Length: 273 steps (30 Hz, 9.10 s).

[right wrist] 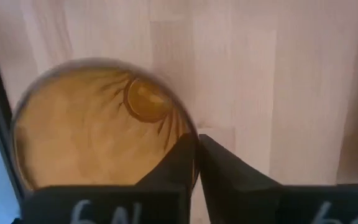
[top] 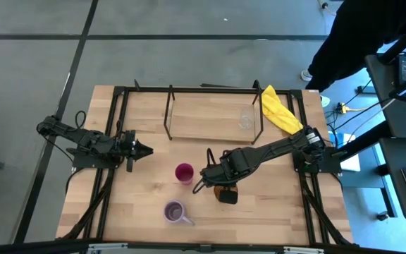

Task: Stack small to large cups/mugs on shelf
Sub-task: Put the brown cup on the shelf

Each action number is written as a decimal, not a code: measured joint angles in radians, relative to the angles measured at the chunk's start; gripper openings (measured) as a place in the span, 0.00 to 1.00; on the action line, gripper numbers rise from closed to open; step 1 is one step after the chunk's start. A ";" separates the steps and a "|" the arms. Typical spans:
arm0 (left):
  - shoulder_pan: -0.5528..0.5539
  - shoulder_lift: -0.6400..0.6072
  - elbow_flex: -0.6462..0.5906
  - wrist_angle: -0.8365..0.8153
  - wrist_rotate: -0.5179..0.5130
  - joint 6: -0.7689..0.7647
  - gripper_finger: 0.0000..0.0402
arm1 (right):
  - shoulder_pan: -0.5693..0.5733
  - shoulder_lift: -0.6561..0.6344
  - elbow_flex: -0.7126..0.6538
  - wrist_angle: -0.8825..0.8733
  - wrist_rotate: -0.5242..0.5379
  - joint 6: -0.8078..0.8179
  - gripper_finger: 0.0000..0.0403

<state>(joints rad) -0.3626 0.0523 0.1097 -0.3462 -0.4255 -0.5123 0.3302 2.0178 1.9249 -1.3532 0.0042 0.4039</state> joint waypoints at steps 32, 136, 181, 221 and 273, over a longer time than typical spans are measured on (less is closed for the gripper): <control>0.000 0.000 0.000 0.000 0.000 0.000 0.13 | -0.315 0.002 0.363 0.030 0.316 -0.010 0.03; 0.000 0.000 0.000 0.000 0.000 0.000 0.13 | -0.654 0.001 0.337 0.068 0.167 -0.138 0.18; 0.018 -0.002 0.000 1.014 -0.574 0.182 0.13 | -0.561 -0.005 0.430 0.136 0.186 -0.255 0.18; 0.881 1.120 0.965 0.444 1.035 0.392 0.03 | -0.316 -0.395 0.430 0.382 0.281 -0.324 0.18; 0.741 1.302 1.048 0.738 0.590 0.487 0.03 | -0.316 -0.793 0.432 0.003 0.284 -0.272 0.18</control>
<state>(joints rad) 0.3785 1.3540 1.1574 0.3918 0.1644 -0.0256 0.0143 1.2249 2.3566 -1.3502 0.2879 0.1317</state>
